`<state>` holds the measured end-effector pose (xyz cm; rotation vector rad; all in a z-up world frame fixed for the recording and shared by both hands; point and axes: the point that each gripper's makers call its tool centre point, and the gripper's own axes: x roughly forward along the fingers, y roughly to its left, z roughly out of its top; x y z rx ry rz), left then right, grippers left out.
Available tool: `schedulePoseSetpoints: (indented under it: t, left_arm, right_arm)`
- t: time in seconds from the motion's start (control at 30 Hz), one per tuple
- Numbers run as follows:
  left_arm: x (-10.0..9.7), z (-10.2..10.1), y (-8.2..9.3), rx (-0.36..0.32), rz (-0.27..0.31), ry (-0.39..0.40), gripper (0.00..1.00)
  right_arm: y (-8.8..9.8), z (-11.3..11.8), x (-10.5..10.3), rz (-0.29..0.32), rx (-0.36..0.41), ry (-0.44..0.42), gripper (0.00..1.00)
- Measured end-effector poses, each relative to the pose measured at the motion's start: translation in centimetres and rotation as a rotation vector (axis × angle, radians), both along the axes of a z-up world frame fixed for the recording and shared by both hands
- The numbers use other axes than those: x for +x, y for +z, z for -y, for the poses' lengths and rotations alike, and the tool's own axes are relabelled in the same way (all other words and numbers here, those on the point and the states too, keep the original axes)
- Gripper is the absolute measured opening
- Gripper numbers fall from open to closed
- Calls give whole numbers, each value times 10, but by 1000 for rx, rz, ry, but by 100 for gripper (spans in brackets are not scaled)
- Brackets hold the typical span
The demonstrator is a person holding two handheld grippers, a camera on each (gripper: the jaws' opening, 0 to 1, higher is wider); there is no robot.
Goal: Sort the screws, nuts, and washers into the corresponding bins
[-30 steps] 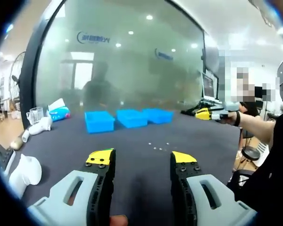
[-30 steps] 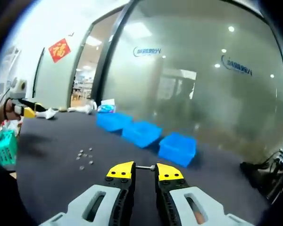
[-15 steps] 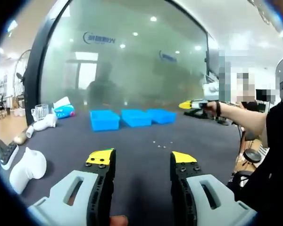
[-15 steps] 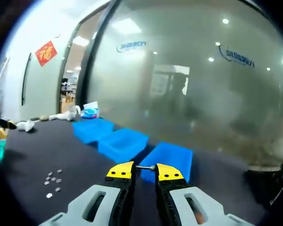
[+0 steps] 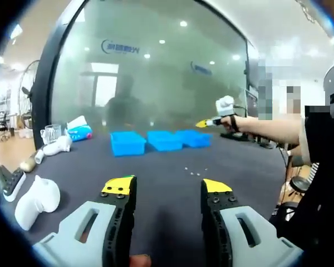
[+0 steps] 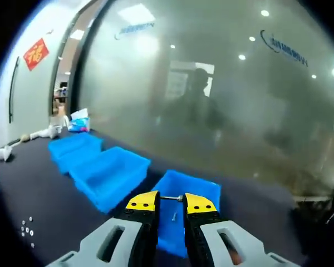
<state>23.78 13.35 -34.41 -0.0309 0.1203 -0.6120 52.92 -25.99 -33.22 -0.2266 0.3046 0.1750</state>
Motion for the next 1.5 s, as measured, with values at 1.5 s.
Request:
schedulePoseSetpoints:
  t: [1.5]
  left_arm:
    - [3,12,12,11,17,-20,45]
  right_arm:
    - [-8,-7,-158,96,201,174,40]
